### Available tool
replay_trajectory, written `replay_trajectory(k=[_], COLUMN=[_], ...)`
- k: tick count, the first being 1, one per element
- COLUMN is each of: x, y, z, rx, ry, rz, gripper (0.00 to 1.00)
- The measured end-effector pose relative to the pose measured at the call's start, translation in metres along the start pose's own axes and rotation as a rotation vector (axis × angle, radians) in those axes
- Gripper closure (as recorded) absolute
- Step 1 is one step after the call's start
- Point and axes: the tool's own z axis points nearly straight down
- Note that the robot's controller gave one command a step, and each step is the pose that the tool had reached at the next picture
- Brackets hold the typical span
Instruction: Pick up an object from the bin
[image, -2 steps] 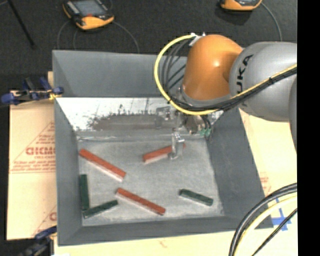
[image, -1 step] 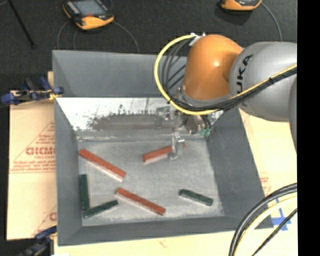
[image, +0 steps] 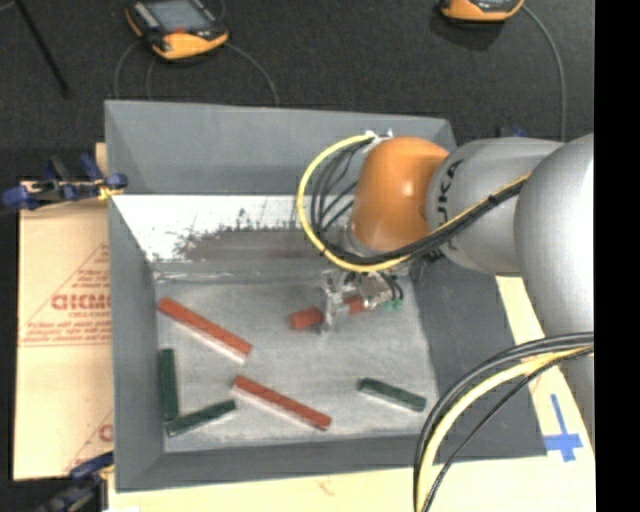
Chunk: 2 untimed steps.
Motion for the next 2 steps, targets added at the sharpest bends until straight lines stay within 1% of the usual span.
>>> replay_trajectory(k=[1, 2], x=[0.0, -0.025], y=[0.0, 0.022], z=[0.0, -0.12], rx=[0.0, 0.0], ry=[0.0, 0.0], rz=[0.001, 0.012], gripper=[1.0, 1.0])
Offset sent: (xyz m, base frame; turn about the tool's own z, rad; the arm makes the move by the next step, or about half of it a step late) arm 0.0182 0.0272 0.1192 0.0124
